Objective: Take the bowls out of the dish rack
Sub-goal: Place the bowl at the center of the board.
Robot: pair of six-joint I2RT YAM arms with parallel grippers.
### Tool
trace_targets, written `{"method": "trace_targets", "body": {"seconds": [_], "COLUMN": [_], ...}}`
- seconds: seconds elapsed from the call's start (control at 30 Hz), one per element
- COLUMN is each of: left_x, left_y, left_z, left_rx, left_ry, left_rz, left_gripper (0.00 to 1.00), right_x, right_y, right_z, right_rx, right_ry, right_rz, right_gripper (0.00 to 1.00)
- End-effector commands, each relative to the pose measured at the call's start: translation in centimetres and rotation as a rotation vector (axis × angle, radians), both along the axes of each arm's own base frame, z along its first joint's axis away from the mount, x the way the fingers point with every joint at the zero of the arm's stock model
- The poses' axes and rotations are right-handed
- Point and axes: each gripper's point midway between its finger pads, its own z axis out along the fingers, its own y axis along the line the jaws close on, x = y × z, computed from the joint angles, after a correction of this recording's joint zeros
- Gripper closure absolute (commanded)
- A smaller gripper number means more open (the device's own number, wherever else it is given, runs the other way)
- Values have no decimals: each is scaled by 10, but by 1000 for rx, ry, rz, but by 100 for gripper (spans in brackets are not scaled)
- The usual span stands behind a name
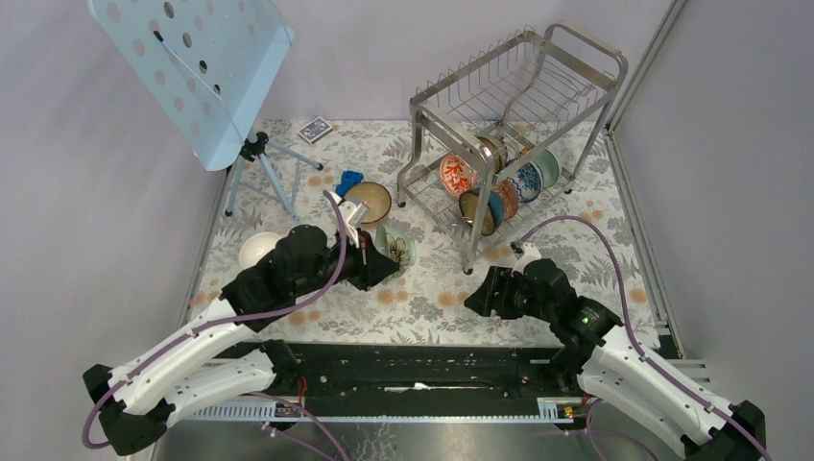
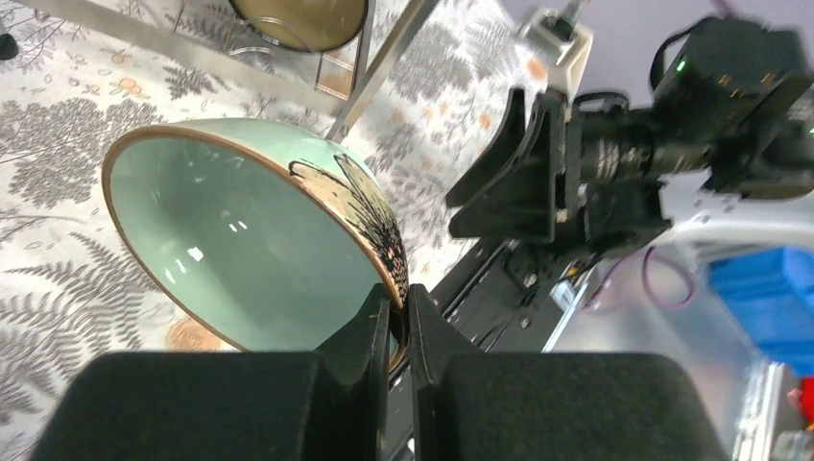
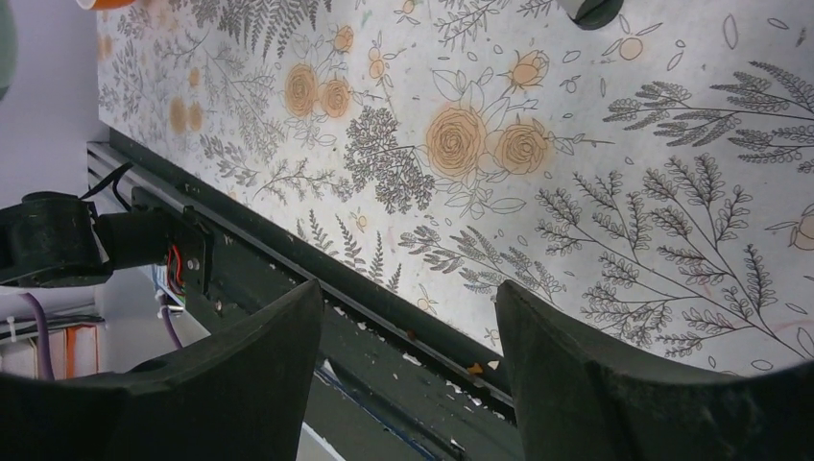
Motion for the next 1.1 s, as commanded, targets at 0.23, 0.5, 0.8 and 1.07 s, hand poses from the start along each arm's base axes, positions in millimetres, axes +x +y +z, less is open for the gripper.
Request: {"method": "trace_targets", "body": {"seconds": [0.23, 0.5, 0.8, 1.07], "left_x": [-38, -67, -82, -90], "left_y": [-13, -34, -48, -43], "left_z": [-23, -45, -86, -121], "left_rx": [344, 489, 719, 934], "left_ry": [-269, -458, -766, -973], "left_rz": [-232, -382, -655, -814], "left_gripper": [100, 100, 100, 100], "right_x": [2, -3, -17, -14], "right_y": [-13, -21, -9, -2], "right_z": [16, 33, 59, 62], "right_rx": [-51, -75, -43, -59], "right_ry": [-54, -59, -83, -85], "right_rz": [-89, -87, 60, 96], "right_gripper": [28, 27, 27, 30]}}
